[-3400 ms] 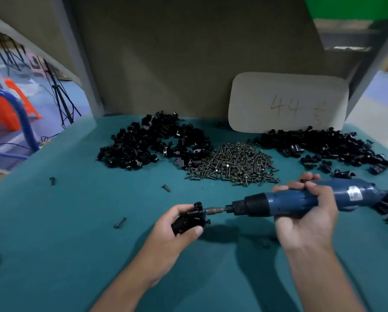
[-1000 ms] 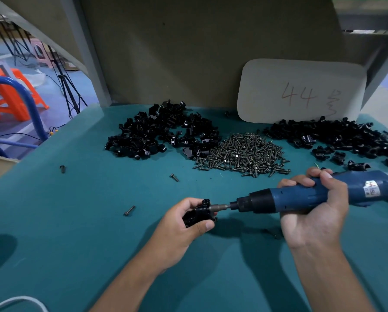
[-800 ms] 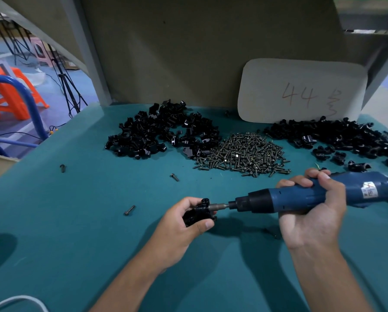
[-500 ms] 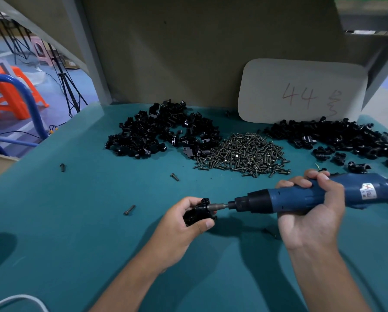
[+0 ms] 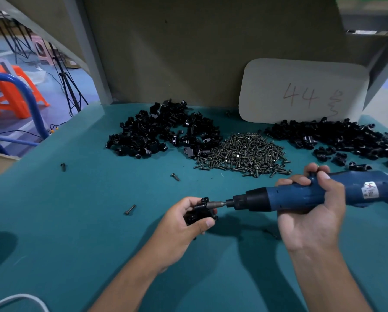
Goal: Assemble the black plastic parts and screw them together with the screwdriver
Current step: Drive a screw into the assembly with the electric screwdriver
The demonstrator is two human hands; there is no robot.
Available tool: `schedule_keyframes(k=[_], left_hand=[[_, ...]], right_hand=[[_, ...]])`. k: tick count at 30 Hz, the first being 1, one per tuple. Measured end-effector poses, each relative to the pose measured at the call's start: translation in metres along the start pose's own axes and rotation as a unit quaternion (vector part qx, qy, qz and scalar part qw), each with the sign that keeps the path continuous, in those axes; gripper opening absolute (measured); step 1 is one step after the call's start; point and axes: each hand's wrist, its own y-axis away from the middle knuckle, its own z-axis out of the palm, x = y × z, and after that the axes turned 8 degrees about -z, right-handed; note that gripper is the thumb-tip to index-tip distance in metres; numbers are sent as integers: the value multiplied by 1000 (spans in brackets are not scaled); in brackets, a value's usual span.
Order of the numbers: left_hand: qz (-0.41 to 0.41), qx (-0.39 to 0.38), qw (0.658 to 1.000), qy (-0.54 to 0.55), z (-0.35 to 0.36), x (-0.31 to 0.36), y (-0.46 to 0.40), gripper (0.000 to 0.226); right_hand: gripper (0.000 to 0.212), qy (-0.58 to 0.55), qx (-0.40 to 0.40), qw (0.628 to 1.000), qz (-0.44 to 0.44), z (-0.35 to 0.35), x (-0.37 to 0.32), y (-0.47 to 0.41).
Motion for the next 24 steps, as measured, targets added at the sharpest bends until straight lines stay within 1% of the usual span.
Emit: schedule_keyframes(k=[3, 7, 11, 13, 16, 19, 21, 24], left_hand=[[-1, -9, 1000, -3, -1, -1, -1, 24], [-2, -17, 999, -35, -1, -1, 1, 21], [-22, -18, 1000, -6, -1, 1, 1, 30], [-33, -36, 999, 10, -3, 3, 0, 27], [-54, -78, 994, 57, -5, 5, 1, 35], [-69, -109, 981, 143, -8, 5, 1, 49], [-76, -119, 972, 189, -8, 5, 0, 49], [-76, -116, 968, 209, -6, 4, -1, 49]], right_hand=[[12, 1, -5, 1000, 2, -1, -2, 0], [12, 6, -5, 1000, -1, -1, -4, -1], [11, 20, -29, 999, -6, 2, -6, -1], [13, 28, -46, 999, -3, 3, -7, 0], [17, 35, -75, 997, -6, 4, -13, -1], [18, 14, -92, 995, -27, 2, -26, -9], [19, -1, -91, 995, -32, -1, -34, -15], [19, -2, -77, 997, -17, -5, -34, -15]])
